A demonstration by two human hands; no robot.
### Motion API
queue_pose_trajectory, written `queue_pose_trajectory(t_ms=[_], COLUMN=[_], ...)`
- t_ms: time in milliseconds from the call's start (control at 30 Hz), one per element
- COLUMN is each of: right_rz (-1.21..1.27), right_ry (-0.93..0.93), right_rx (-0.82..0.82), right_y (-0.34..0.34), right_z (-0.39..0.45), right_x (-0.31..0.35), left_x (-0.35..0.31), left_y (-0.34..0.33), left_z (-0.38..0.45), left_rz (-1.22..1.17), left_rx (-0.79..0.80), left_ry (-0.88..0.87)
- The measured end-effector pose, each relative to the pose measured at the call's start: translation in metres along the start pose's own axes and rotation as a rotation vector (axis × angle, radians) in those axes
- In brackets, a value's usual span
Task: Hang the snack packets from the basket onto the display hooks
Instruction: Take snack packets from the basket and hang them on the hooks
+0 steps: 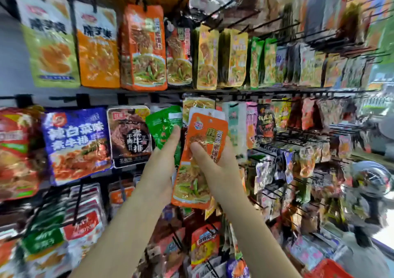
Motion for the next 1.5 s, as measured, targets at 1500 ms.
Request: queue_pose_trajectory(t_ms=[1500], right_rz=[-0.575], right_ry=[0.547], right_rx=[-0.200], right_y=[-0.089], right_z=[0.170], right_x=[0.149], left_x=[-0.193], left_y=[0.076], left_z=[0.049], left_rz=[0.174], left_rx=[-0.098], left_ry=[-0.587])
Point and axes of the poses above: each hand's wrist, its own z-axis towards the middle knuckle, its own y-axis out of the back of the hand, x = y × z, the point moved 5 cm from there along z, towards the middle knuckle, and after that the axes turned 10 degrees about -y, right-handed, at the moved point
